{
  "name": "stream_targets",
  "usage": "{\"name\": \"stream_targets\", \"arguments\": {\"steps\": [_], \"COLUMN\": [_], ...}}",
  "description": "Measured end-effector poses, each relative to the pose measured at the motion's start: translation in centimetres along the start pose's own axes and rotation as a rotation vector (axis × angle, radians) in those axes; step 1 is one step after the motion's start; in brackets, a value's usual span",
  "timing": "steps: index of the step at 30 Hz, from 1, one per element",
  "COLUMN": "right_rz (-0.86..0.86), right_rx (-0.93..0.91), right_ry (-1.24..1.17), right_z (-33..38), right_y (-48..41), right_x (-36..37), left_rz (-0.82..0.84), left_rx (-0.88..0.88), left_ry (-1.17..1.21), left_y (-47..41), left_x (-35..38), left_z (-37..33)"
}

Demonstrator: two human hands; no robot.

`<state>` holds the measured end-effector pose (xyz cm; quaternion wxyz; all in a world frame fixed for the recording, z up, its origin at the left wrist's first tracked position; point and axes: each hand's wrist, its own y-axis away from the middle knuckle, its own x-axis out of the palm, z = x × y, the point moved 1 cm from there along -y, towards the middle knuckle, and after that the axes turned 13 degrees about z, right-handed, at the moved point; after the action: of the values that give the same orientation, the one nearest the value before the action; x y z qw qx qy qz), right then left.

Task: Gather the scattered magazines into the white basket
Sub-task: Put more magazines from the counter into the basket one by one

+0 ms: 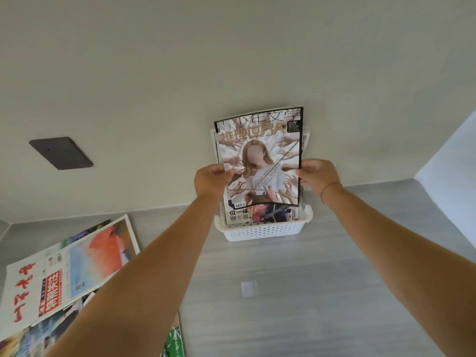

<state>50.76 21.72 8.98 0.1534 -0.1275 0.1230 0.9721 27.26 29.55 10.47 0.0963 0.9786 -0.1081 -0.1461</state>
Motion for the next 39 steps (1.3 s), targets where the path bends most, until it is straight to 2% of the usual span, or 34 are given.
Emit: {"name": "stream_targets", "arguments": {"steps": [5,11,18,21,27,32,35,39], "right_rz": [-0.013,0.028,-0.053,-0.035,-0.118,-0.216,-0.115,0.122], "right_rx": [0.089,0.143,0.175,0.189,0.136,-0.018,-0.054,0.086], "right_ry": [-0.001,0.058,0.338,0.361,0.322,0.256,0.225,0.170], "right_z": [-3.2,-5.1,-4.6,-4.4,-3.2,-2.0,-2.7,-4.5], "right_y": [-0.6,-0.7,-0.7,-0.6,1.4,6.1,9.8,14.8], "right_x": [2.0,4.1,4.8,4.9,4.8,8.2,12.6,20.2], "left_rz": [-0.079,-0.142,-0.070,-0.046,-0.029,-0.069,-0.098,-0.205], "left_rx": [-0.069,-0.154,-0.137,-0.136,-0.119,-0.163,-0.220,-0.300], "left_ry": [-0.117,-0.138,-0.161,-0.156,-0.106,-0.132,-0.190,-0.267], "left_y": [0.0,0.5,-0.2,-0.2,1.5,5.9,9.8,15.9], "left_x": [0.8,0.2,0.4,0.4,-1.1,-6.0,-10.3,-16.5], "left_z": [3.0,6.1,6.2,6.2,6.8,11.5,15.8,20.9]}}
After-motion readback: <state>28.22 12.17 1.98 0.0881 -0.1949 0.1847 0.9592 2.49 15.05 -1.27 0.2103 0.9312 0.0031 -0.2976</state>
